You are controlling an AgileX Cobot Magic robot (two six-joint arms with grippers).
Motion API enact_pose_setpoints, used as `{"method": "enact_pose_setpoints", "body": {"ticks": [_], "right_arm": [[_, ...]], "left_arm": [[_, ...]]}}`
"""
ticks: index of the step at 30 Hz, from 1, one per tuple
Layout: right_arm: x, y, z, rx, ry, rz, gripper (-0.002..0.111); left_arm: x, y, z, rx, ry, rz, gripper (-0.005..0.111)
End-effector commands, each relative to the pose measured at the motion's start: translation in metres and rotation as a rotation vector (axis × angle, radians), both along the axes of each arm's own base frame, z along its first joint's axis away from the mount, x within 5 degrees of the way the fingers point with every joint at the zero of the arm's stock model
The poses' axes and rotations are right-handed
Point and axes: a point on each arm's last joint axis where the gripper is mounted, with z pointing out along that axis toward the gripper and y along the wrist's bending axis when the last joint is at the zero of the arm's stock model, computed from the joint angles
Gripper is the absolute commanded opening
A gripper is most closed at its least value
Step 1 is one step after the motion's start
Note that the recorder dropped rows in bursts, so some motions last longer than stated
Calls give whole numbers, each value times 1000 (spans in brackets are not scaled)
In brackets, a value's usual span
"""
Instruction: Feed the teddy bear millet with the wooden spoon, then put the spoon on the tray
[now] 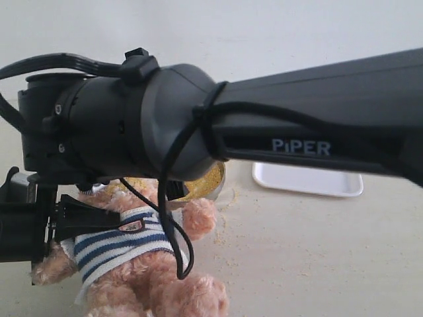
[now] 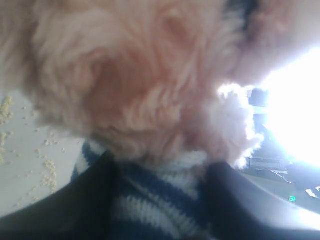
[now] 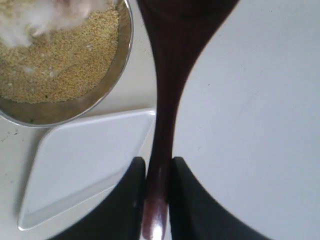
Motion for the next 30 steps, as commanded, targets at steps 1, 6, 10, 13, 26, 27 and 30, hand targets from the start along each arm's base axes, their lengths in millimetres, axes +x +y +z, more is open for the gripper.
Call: {"method": "enact_pose_setpoints", "body": {"ticks": [1,6,10,13,26,27,30], "right_arm": [[-1,-3,3,27,2,-35,0],[0,-19,22,37,147,-15,0],[25,-51,59,163,357,-1,0],[56,-71,59,148,362,-39,0],[113,-71,-13,-417,230,71,0],[113,-68,-16,-420,227,85,0],[116,-63,-21,-410,205,127,0]], "left_arm": [[-1,-3,2,-35,-2,-12,5],[0,0,2,-35,-2,-1,5],[4,19,3,-38,-1,89,5],[6,32,3,-39,2,149,5],[6,35,2,-38,3,161,5],[5,35,2,-38,5,159,5],[-2,33,0,-37,27,139,5]]}}
